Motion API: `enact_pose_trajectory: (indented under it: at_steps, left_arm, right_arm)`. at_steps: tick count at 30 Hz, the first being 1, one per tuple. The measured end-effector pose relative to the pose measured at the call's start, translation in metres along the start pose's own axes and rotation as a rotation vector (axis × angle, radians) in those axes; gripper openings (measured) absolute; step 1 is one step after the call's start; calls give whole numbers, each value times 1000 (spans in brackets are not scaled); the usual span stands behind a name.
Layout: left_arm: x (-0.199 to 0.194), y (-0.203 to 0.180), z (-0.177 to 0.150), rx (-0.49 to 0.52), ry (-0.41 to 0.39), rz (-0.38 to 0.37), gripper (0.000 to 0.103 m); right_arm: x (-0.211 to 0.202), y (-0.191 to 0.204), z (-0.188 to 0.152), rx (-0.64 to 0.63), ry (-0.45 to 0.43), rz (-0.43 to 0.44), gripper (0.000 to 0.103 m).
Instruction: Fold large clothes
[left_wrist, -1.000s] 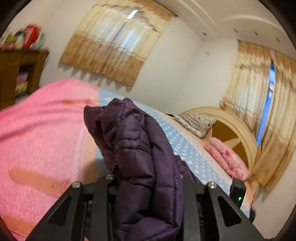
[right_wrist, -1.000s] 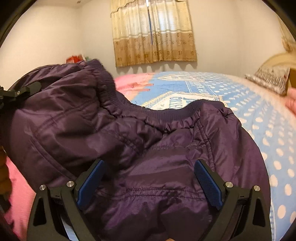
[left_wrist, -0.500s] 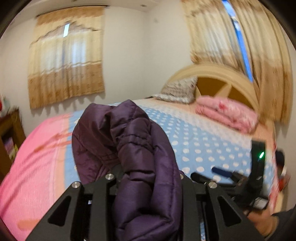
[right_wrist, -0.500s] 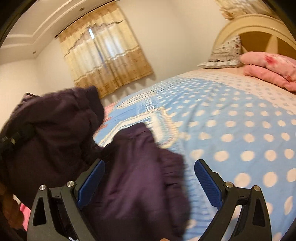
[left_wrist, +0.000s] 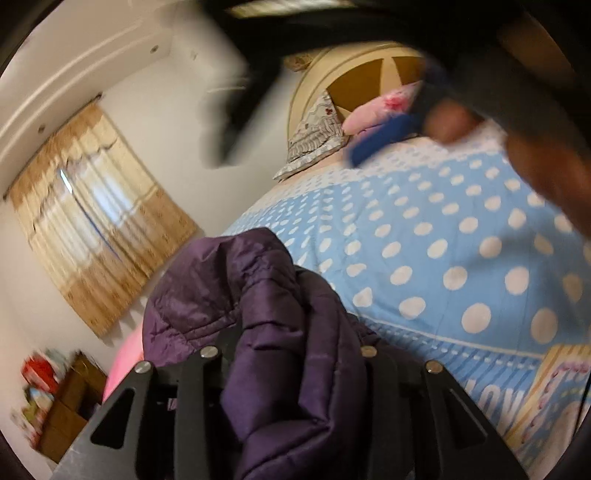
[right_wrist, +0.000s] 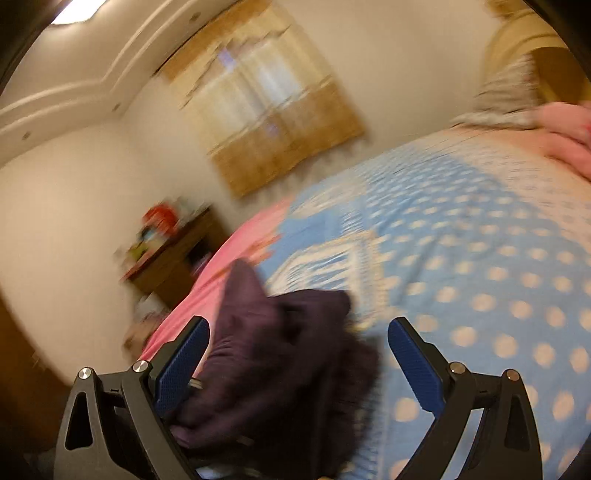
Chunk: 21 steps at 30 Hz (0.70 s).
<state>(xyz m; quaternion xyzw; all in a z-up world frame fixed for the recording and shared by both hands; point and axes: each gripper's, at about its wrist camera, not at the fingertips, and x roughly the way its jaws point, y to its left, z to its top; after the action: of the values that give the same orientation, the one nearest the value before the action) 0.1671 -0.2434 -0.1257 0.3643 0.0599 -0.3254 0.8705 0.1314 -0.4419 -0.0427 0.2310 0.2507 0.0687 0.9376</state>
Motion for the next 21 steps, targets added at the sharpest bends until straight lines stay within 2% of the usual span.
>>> enact_pose_trajectory:
  at_steps: [4, 5, 6, 7, 8, 11, 14, 16, 18, 19, 20, 21]
  left_arm:
    - [-8, -4, -3, 28, -19, 20, 39]
    - [-10, -2, -3, 25, -23, 23, 39]
    - [-12, 0, 0, 17, -24, 23, 40]
    - [-15, 4, 1, 4, -25, 22, 43]
    - [-19, 8, 1, -16, -21, 19, 47]
    - [-33, 22, -2, -65, -13, -18, 49]
    - [-51, 26, -6, -83, -13, -45, 50]
    - [-62, 31, -5, -112, -5, -83, 54]
    - [-72, 35, -2, -139, -28, -103, 66]
    - [-81, 36, -1, -148, -62, -105, 81]
    - [-91, 38, 0, -151, -87, -105, 91]
    - [-104, 42, 1, -160, -116, -108, 92]
  right_arm:
    - [52, 16, 19, -15, 218, 56, 97]
    - [70, 19, 20, -36, 279, 12, 89]
    - [84, 18, 19, -52, 330, -37, 68]
    - [99, 18, 11, -54, 403, -51, 59]
    - [106, 15, 8, -47, 432, -59, 53]
    - [114, 16, -2, -62, 469, -76, 53]
    - [114, 15, -6, -44, 474, -52, 53]
    - [113, 17, -8, -63, 464, -66, 53]
    - [108, 13, -8, -67, 445, -90, 45]
    - [107, 12, -7, -71, 434, -108, 43]
    - [106, 9, -5, -76, 432, -127, 42]
    - [106, 6, -4, -77, 433, -139, 42]
